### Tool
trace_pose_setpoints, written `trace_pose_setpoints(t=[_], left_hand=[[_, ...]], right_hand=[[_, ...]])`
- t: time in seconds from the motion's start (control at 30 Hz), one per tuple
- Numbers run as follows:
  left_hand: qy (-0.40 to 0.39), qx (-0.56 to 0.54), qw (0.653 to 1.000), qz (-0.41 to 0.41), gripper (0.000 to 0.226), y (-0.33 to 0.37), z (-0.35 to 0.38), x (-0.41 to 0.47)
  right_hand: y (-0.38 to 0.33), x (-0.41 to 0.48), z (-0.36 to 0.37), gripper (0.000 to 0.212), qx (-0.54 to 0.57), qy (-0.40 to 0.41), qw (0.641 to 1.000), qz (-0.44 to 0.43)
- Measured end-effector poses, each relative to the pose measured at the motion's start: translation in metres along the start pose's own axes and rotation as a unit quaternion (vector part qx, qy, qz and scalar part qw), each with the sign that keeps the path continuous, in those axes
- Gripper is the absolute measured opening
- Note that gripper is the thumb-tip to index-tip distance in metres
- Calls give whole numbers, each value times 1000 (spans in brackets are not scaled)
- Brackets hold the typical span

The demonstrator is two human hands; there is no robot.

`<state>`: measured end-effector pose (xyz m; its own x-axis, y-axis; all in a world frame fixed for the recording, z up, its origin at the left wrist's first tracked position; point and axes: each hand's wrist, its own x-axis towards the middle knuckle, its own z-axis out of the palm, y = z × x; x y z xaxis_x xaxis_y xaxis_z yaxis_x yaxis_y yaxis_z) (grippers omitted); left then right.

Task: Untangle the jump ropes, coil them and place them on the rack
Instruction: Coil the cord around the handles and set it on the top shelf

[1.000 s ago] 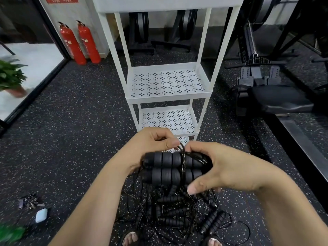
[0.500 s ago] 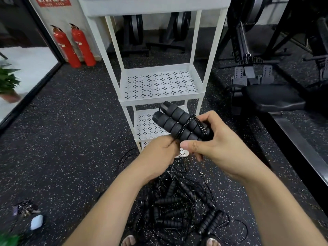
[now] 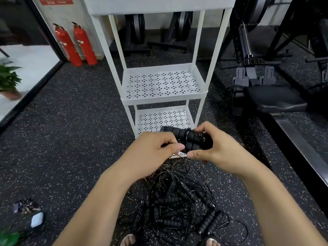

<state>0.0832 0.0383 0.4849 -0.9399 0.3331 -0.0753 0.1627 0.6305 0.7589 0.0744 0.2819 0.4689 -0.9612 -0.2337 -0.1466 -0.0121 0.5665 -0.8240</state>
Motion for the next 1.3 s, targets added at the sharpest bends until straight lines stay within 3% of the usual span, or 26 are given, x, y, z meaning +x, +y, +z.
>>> trace_pose_setpoints(t=[0.13, 0.37, 0.53, 0.63, 0.73, 0.8, 0.87, 0.93, 1.07, 1.3], left_hand=[[24, -54, 998, 7, 26, -2, -5, -1], [36, -162, 986, -13, 36, -16, -13, 2], [15, -220, 975, 5, 27, -25, -19, 4], [6, -254, 967, -5, 17, -20, -13, 7], [13, -274, 960, -51, 53, -12, -1, 8], [17, -327, 941, -90, 60, -17, 8, 7], [38, -273, 956, -102, 30, -20, 15, 8], [47, -232, 963, -131, 18, -17, 20, 10], [-16, -221, 972, -80, 33, -2, 25, 9], [-23, -8, 999, -36, 26, -7, 17, 9]], right_hand=[[-9, -2, 10, 47, -18, -88, 996, -4], [-27, -18, 6, 49, 87, -216, 972, 1], [-36, -27, -5, 52, 163, -260, 952, -6], [-40, -29, -7, 51, 227, -230, 946, -24], [-38, -26, -6, 49, 285, -177, 941, -43], [-36, -23, -3, 54, 315, -132, 939, -49], [-35, -21, 2, 58, 332, -78, 939, -51], [-35, -17, 5, 59, 337, -17, 939, -58], [-28, -9, 3, 56, 313, 87, 942, -85], [-11, -2, 2, 51, 193, 162, 967, -45]])
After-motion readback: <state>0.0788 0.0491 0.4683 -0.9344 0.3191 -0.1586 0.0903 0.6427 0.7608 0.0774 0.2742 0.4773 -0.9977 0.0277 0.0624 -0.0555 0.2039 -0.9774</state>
